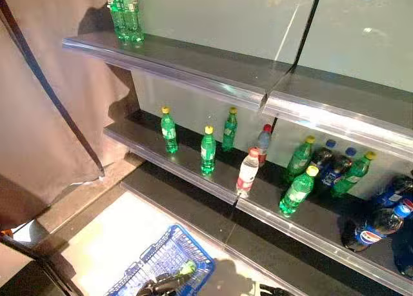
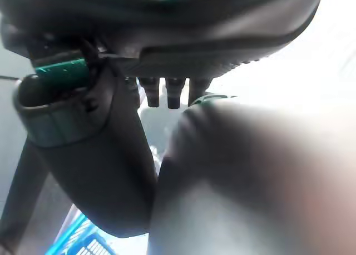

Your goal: Pick up the drink and place into the basket.

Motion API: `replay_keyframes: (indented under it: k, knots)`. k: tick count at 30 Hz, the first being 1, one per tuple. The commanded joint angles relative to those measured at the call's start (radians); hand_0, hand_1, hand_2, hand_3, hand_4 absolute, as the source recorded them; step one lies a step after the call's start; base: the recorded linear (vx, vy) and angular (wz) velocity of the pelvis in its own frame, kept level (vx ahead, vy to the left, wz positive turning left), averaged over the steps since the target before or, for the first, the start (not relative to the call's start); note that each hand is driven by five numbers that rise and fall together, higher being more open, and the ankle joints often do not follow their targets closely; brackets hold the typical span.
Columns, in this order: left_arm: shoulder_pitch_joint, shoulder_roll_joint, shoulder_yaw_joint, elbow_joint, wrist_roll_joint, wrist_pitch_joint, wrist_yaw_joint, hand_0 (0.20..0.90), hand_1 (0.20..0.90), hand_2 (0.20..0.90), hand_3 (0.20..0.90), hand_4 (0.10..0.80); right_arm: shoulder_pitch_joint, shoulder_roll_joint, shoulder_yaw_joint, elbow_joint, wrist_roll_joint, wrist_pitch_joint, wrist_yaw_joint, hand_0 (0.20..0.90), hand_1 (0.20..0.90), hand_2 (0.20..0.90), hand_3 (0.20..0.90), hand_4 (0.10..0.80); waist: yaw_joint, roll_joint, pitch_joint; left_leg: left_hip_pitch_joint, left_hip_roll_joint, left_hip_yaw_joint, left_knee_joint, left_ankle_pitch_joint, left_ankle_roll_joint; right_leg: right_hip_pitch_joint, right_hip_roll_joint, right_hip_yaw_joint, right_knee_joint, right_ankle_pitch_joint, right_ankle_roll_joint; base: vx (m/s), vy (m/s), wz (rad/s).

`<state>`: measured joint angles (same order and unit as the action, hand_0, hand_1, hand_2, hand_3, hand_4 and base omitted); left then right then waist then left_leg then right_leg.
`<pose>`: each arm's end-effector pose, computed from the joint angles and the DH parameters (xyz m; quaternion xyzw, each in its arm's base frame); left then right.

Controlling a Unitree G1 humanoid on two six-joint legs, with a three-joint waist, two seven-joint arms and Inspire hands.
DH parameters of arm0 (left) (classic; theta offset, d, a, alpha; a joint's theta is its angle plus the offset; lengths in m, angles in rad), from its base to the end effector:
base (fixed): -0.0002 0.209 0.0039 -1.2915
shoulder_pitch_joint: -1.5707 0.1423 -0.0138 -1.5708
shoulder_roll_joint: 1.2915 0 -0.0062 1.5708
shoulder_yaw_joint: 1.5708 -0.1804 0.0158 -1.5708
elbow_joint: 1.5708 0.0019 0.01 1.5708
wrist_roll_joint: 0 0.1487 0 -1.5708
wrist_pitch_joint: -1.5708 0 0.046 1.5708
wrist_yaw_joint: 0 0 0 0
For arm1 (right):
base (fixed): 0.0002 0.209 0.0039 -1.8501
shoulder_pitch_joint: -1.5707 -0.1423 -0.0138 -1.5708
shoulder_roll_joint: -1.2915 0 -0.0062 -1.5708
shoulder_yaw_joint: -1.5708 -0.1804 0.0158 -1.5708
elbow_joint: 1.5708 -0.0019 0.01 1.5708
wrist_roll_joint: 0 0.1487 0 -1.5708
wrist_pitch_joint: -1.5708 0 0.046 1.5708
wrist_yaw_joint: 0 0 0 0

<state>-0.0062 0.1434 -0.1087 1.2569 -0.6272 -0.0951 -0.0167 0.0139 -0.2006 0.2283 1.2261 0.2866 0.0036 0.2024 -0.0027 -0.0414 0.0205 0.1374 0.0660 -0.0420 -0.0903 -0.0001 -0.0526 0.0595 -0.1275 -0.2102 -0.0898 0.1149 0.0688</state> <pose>0.0760 0.1960 -0.1278 -0.1581 0.5187 0.1794 0.8209 0.0692 -0.2059 -0.1273 0.0294 0.5842 0.0332 0.8104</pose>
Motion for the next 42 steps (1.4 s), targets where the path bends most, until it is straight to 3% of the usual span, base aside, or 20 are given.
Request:
replay_keyframes:
  k: [1, 21, 29, 35, 38, 39, 40, 41, 42]
  knots:
    - [-0.034, 0.035, -0.06, -0.001, 0.083, -0.079, -0.004, 0.3, 0.3, 0.3, 0.2, 0.1, -0.056, -0.02, 0.036, 0.032, 0.003, 0.0, 0.044, 0.9, 0.9, 0.9, 0.9, 0.8, 0.019, 0.019, 0.025, -0.011, -0.033, 0.112, 0.003, -0.028, 0.021, 0.075, 0.019, 0.05, 0.003, -0.092, 0.02, 0.0, 0.0, 0.0]
    - [-0.043, 0.035, -0.051, -0.007, 0.063, -0.092, -0.006, 0.3, 0.3, 0.3, 0.2, 0.1, -0.05, -0.024, 0.026, 0.05, -0.012, 0.025, 0.046, 0.9, 0.9, 0.9, 0.9, 0.8, 0.014, 0.02, 0.029, -0.015, -0.033, 0.112, 0.003, -0.026, 0.02, 0.071, 0.024, 0.056, 0.003, -0.091, 0.021, 0.0, 0.0, 0.0]
    - [-0.041, 0.037, -0.053, -0.021, 0.07, -0.083, -0.004, 0.3, 0.3, 0.3, 0.2, 0.1, -0.062, -0.033, 0.043, 0.009, -0.001, -0.114, 0.037, 0.9, 0.9, 0.9, 0.9, 0.8, 0.018, 0.018, 0.031, -0.014, -0.031, 0.107, 0.003, -0.024, 0.018, 0.074, 0.023, 0.053, 0.003, -0.09, 0.021, 0.0, 0.0, 0.0]
    - [-0.032, 0.059, -0.047, -0.084, 0.076, -0.049, -0.005, 0.3, 0.3, 0.3, 0.2, 0.1, -0.065, -0.068, 0.076, -0.154, 0.031, -0.208, 0.105, 0.9, 0.9, 0.9, 0.9, 0.8, 0.016, 0.018, 0.041, -0.024, -0.029, 0.114, 0.003, -0.018, 0.016, 0.061, 0.024, 0.053, 0.003, -0.081, 0.024, -0.045, -0.005, 0.0]
    - [-0.027, 0.072, -0.055, -0.113, 0.067, -0.034, -0.005, 0.3, 0.3, 0.3, 0.2, 0.1, -0.062, -0.087, 0.095, -0.229, -0.008, -0.236, 0.074, 0.9, 0.9, 0.9, 0.9, 0.8, 0.015, 0.019, 0.05, -0.023, -0.03, 0.112, 0.003, -0.02, 0.021, 0.064, 0.021, 0.05, 0.003, -0.083, 0.024, -0.029, 0.002, 0.0]
    - [-0.023, 0.083, -0.057, -0.124, 0.068, -0.026, -0.011, 0.3, 0.3, 0.3, 0.2, 0.1, -0.061, -0.103, 0.11, -0.258, -0.196, -1.018, 0.026, 0.9, 0.9, 0.9, 0.9, 0.8, 0.017, 0.017, 0.052, -0.023, -0.029, 0.113, 0.003, -0.019, 0.02, 0.064, 0.021, 0.048, 0.003, -0.083, 0.026, 0.0, 0.0, 0.0]
    - [-0.005, 0.076, -0.063, -0.138, 0.067, -0.034, -0.007, 0.3, 0.3, 0.3, 0.2, 0.1, -0.083, -0.151, 0.177, -0.522, -0.182, -0.806, -0.037, 0.9, 0.9, 0.9, 0.9, 0.8, 0.016, 0.019, 0.054, -0.022, -0.03, 0.109, 0.003, -0.018, 0.02, 0.064, 0.021, 0.045, 0.003, -0.082, 0.032, 0.0, 0.0, 0.0]
    - [0.018, 0.072, -0.078, -0.174, 0.055, -0.032, 0.009, 0.3, 0.3, 0.3, 0.2, 0.1, -0.086, -0.14, 0.19, -0.645, 0.084, 0.031, -0.038, 0.9, 0.9, 0.9, 0.9, 0.8, 0.012, 0.023, 0.058, -0.017, -0.031, 0.108, 0.003, -0.02, 0.019, 0.066, 0.019, 0.051, 0.003, -0.084, 0.033, -0.033, 0.025, -0.04]
    - [0.034, 0.067, -0.061, -0.188, 0.067, -0.033, 0.011, 0.3, 0.3, 0.3, 0.2, 0.1, -0.043, -0.085, 0.139, -0.581, 0.015, -0.027, 0.013, 0.9, 0.9, 0.9, 0.9, 0.8, 0.007, 0.021, 0.052, -0.03, -0.026, 0.117, 0.003, -0.017, 0.014, 0.054, 0.019, 0.051, 0.003, -0.081, 0.027, -0.05, 0.027, -0.09]
